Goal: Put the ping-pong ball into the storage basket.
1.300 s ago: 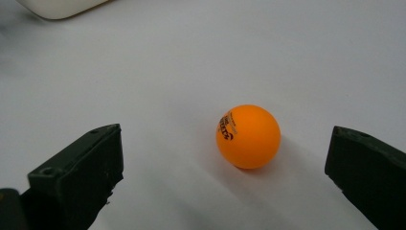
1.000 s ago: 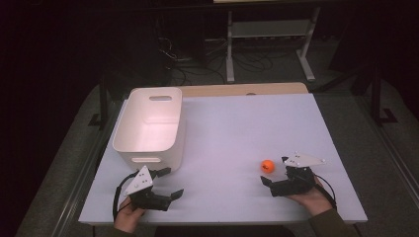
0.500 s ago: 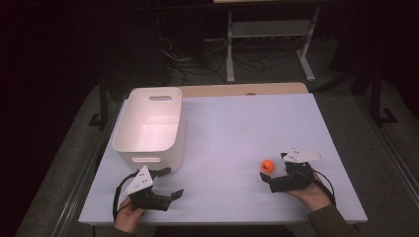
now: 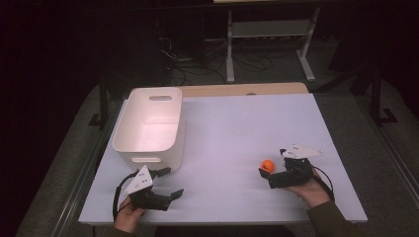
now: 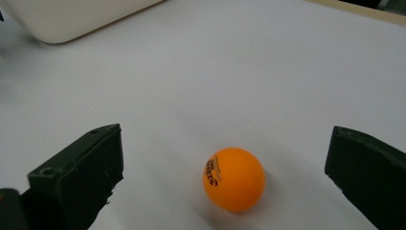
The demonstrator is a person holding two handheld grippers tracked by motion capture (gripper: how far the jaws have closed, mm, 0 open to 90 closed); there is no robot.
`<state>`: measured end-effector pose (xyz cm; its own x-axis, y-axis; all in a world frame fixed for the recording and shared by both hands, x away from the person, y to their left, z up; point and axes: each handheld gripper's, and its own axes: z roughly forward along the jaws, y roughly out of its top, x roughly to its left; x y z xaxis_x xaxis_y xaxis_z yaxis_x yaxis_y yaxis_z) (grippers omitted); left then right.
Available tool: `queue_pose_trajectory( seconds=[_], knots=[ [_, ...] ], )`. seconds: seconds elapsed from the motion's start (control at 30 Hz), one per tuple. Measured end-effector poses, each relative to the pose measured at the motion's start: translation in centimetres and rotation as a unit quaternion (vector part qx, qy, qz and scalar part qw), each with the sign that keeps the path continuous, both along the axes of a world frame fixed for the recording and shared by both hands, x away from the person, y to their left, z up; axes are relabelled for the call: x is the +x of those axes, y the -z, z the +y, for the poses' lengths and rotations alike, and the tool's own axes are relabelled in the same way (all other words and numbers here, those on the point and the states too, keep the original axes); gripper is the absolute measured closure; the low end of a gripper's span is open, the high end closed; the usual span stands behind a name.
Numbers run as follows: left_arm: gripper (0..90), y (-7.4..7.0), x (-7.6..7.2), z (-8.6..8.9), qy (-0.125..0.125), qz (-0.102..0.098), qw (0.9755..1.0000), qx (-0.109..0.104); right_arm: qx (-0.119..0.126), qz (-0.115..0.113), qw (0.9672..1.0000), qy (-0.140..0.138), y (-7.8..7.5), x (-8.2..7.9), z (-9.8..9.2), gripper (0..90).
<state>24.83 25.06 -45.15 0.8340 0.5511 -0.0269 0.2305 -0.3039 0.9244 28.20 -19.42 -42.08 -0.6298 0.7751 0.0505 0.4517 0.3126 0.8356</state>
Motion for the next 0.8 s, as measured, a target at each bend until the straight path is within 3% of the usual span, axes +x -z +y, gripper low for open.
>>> queue_pose_trajectory(
  seconds=[0.8],
  knots=[
    [14.1, 0.0, 0.0, 0.0, -0.001, -0.002, 1.0000, -0.001, 0.008, 0.003, 1.0000, 0.002, -0.4, 1.6, 0.3, 0.0]
  ],
)
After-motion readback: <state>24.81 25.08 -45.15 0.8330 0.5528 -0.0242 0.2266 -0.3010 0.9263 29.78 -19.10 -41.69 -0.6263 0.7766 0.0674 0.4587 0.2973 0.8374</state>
